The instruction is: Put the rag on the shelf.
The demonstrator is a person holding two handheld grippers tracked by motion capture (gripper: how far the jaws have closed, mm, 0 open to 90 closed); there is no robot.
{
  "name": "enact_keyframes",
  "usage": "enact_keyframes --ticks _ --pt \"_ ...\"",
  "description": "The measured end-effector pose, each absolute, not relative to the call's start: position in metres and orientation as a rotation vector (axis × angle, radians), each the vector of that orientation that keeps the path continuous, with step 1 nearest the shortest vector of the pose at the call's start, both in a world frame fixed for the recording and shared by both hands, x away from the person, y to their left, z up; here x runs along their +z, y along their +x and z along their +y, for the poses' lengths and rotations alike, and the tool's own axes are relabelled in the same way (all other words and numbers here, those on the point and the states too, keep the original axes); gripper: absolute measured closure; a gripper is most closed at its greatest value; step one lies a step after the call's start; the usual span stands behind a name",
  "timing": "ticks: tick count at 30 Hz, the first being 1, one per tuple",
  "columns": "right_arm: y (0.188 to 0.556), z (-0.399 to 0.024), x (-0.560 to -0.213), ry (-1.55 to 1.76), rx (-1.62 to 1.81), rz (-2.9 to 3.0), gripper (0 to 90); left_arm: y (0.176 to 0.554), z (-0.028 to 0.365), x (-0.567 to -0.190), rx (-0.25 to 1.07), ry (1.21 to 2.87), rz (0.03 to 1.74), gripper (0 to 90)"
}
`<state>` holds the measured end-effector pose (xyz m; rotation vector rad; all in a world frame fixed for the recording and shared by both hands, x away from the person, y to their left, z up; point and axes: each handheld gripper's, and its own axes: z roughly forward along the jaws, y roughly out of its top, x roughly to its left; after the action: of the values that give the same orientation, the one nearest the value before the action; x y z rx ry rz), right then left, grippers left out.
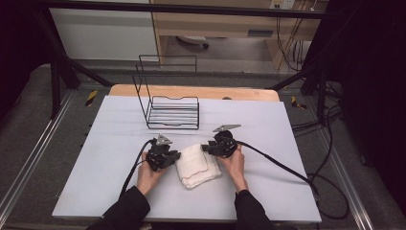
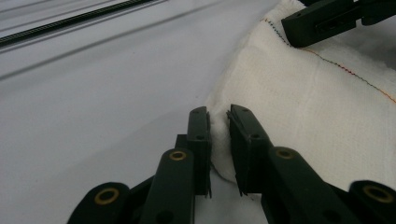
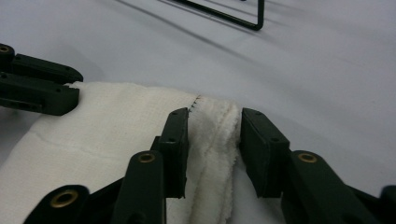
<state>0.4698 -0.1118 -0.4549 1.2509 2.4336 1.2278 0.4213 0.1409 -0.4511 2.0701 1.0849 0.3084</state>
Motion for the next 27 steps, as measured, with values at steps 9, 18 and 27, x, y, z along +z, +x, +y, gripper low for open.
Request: enact_keyframes --ticks 9,18,27 --pt "0.474 -0.113 -0.453 1.31 1.233 2.483 72.6 0.422 0.141 -0.451 0.303 2.064 1.095 77.9" --pt "0.471 -0.112 -0.452 1.327 1.251 2.473 82.0 0.423 0.142 -0.449 0.265 2.041 1.14 81.2" --pt "0.462 -0.115 -0.439 1.286 1.299 2.434 82.6 0.422 0.145 -0.447 0.253 2.007 1.164 82.7"
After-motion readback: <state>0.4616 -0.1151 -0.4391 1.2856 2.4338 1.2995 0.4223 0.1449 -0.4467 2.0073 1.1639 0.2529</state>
